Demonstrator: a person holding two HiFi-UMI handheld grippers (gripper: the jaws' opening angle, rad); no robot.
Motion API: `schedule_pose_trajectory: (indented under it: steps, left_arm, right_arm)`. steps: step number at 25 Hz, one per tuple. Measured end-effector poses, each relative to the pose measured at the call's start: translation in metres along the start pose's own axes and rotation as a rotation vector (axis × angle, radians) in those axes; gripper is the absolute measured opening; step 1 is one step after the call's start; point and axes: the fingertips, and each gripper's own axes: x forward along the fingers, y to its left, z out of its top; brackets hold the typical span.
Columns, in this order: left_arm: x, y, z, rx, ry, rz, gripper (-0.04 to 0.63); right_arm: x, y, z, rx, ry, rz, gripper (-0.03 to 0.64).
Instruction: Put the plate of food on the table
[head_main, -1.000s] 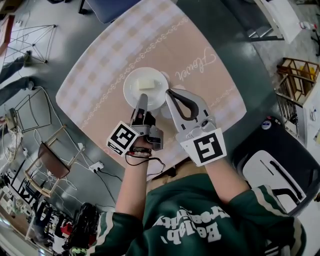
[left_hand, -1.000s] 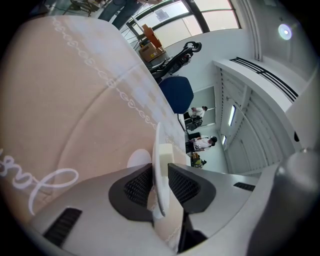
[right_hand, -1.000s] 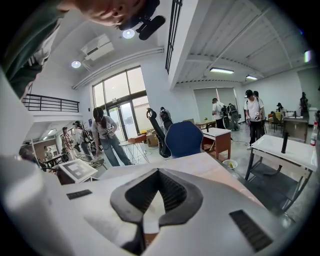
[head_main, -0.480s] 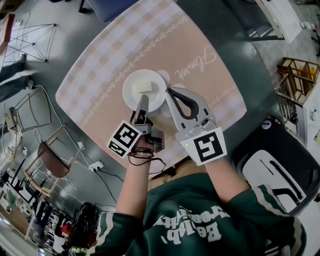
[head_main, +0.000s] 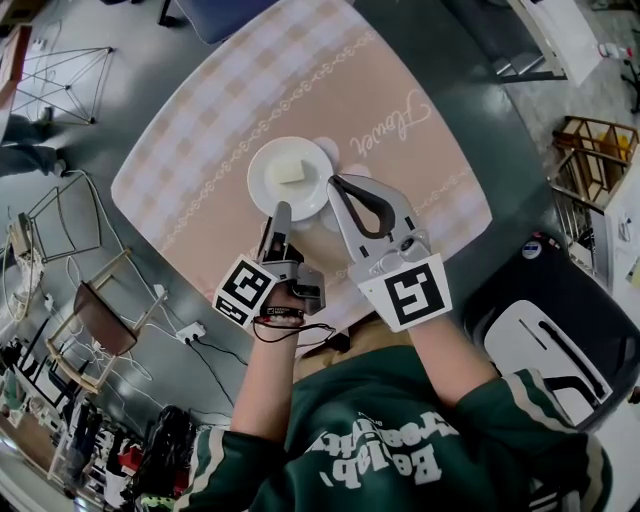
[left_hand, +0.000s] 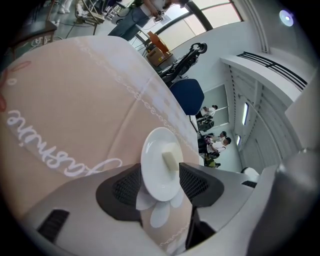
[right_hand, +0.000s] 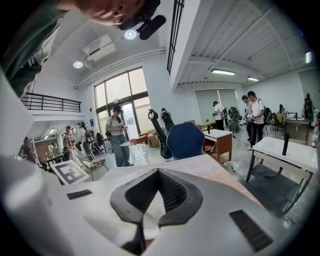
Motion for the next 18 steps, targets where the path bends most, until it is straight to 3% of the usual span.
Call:
schedule_pose_trajectory:
  steps: [18]
  left_arm:
    - [-0.035, -0.04, 0.02, 0.027, -0.076, -0.071, 0.23]
  right_arm:
    - [-0.021, 0.025, 0.054, -0.073, -0.084, 0.028, 0.015]
